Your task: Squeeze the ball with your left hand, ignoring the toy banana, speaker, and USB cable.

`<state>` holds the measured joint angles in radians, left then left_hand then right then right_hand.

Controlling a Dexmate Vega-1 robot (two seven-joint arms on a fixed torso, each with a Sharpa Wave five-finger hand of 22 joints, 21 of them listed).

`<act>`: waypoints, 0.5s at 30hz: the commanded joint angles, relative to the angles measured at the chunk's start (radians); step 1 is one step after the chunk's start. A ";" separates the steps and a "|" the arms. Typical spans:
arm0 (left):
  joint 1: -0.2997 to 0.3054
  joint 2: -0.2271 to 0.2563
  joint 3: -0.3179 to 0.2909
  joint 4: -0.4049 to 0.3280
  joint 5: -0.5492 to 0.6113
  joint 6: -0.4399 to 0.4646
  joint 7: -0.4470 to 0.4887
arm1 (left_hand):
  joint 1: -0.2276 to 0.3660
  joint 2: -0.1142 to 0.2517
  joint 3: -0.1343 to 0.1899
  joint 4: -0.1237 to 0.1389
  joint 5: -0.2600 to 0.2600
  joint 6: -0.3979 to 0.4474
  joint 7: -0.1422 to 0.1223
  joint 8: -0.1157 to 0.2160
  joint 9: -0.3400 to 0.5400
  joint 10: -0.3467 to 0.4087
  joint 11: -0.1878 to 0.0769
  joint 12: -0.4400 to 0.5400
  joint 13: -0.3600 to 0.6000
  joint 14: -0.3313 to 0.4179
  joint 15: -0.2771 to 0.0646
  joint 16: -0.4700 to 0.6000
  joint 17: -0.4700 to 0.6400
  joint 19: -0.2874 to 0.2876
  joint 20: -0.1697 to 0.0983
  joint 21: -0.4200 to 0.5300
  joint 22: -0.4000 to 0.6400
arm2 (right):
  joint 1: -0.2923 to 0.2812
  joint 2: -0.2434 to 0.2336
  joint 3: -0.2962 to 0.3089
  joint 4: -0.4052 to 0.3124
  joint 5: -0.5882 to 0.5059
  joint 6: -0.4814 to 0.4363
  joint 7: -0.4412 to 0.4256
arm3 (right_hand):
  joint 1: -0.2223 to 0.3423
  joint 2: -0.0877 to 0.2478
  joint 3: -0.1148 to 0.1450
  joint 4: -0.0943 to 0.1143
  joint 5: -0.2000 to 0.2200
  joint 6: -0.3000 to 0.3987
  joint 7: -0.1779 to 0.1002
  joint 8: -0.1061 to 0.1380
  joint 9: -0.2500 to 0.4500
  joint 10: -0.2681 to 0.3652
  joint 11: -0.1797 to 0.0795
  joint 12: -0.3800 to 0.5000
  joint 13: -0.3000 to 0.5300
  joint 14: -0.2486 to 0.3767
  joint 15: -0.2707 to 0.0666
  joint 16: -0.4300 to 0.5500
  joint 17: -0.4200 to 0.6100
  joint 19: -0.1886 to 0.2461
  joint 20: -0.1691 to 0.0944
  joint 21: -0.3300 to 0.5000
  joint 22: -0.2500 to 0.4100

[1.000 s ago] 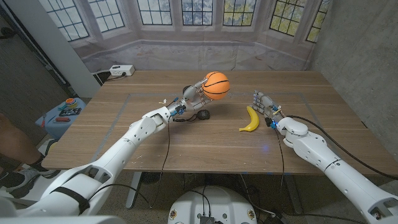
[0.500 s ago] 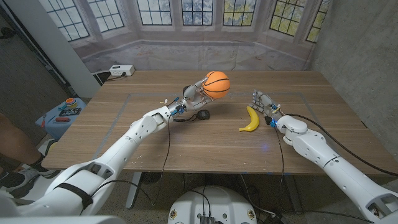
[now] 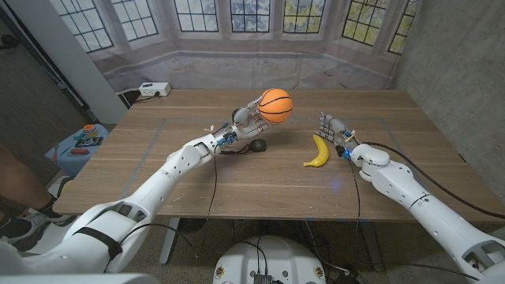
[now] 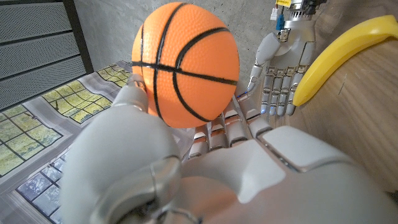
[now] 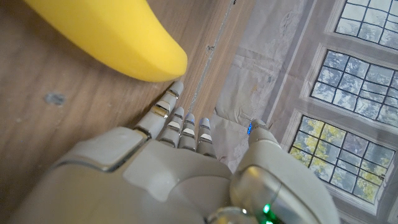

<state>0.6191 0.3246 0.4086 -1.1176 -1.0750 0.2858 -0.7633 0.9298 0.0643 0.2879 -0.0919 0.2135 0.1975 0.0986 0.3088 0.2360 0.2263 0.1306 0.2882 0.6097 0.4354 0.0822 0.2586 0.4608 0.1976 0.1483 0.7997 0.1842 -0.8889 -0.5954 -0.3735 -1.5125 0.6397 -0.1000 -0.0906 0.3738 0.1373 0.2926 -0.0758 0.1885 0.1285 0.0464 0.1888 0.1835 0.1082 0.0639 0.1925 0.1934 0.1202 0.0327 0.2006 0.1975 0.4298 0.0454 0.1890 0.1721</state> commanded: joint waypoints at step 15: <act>-0.053 -0.024 0.001 0.089 0.021 0.018 -0.083 | -0.055 -0.004 -0.012 0.006 -0.005 -0.047 0.020 -0.036 0.001 -0.035 0.015 -0.021 -0.003 -0.040 0.025 -0.016 -0.009 -0.029 0.017 -0.027 0.003 | 0.004 0.003 -0.003 0.000 0.001 -0.018 -0.012 | -0.009 0.001 0.002 -0.009 -0.002 0.006 0.000 0.004 0.004 -0.004 -0.003 0.003 0.002 0.000 0.005 0.006 0.006 0.005 0.008 0.007 0.001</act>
<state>0.5808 0.3115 0.4099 -1.0546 -1.0629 0.2936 -0.8137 0.8813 0.0604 0.2768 -0.0867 0.2127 0.1551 0.1197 0.2805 0.2361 0.1978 0.1482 0.2728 0.6068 0.4031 0.1073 0.2438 0.4494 0.1702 0.1652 0.7780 0.1840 -0.8803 -0.5914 -0.3775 -1.5072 0.6387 -0.1110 -0.0967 0.3738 0.1373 0.2926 -0.0758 0.1885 0.1285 0.0464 0.1888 0.1834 0.1082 0.0639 0.1925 0.1933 0.1166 0.0363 0.2006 0.1976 0.4313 0.0470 0.1927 0.1728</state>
